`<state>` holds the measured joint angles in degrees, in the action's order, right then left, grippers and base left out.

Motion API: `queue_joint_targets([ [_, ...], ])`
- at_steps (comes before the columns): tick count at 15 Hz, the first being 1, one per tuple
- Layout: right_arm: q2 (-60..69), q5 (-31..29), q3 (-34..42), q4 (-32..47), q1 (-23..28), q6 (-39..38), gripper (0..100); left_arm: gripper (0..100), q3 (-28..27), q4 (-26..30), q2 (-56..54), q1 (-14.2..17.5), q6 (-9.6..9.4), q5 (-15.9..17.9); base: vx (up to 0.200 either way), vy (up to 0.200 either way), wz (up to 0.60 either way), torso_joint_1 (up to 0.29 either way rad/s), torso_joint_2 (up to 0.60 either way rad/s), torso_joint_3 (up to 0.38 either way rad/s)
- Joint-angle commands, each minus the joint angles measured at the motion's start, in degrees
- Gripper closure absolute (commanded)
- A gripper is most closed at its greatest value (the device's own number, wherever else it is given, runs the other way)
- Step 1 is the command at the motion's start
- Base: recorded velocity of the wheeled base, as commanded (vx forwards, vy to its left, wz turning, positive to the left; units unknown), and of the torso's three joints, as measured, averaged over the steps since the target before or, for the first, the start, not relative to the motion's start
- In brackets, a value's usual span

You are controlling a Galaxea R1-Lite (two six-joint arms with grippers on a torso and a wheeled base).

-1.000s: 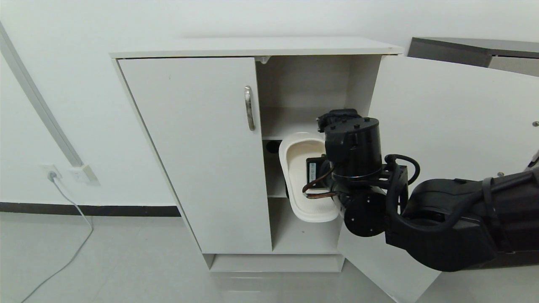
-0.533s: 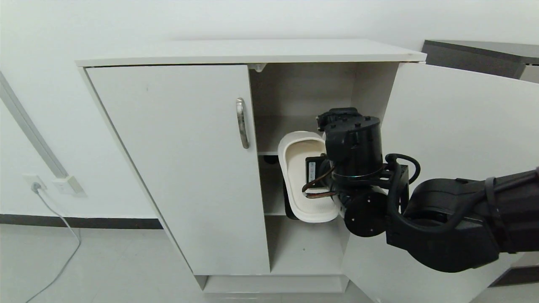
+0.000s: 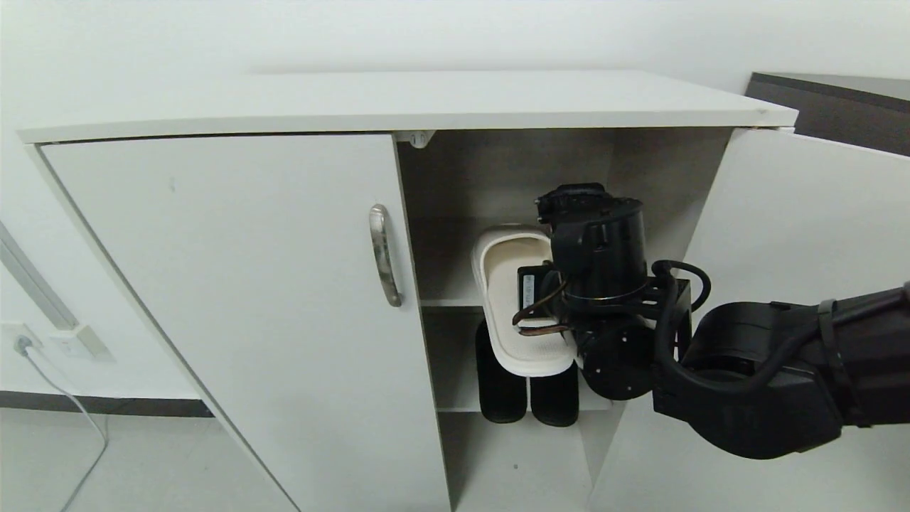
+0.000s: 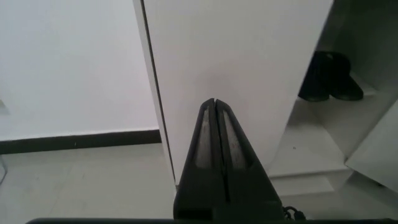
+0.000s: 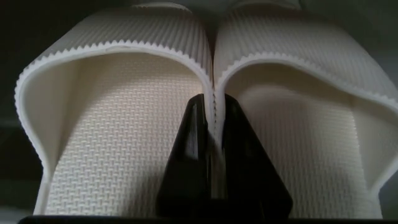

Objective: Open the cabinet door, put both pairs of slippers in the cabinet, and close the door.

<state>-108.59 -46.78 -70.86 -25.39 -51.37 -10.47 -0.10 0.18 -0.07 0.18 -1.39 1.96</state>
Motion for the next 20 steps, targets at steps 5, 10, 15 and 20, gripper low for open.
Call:
queue_joint_targets([
  [5, -0.92, 3.18, -1.47, -0.10, 1.71, -0.08, 100, 100, 0.01, -0.01, 0.07, -0.01, -0.02, -0.03, 0.000, 0.000, 0.00, 0.000, 0.00, 0.000],
  [10, -7.33, 4.15, -8.68, 0.26, 4.96, 0.01, 100, 100, 0.01, -0.01, 0.07, -0.01, 0.07, -0.03, 0.000, 0.000, 0.00, 0.000, 0.00, 0.000],
  [15, -9.79, 5.99, -14.48, 2.81, 7.34, 0.19, 100, 100, 0.01, -0.01, 0.07, -0.01, 0.16, -0.12, 0.000, 0.000, 0.00, 0.000, 0.00, 0.000],
  [20, -11.73, 6.08, -18.61, 5.53, 8.04, 0.19, 100, 100, 0.01, -0.01, 0.07, -0.01, 0.77, -1.08, 0.000, 0.000, 0.00, 0.000, 0.00, 0.000],
])
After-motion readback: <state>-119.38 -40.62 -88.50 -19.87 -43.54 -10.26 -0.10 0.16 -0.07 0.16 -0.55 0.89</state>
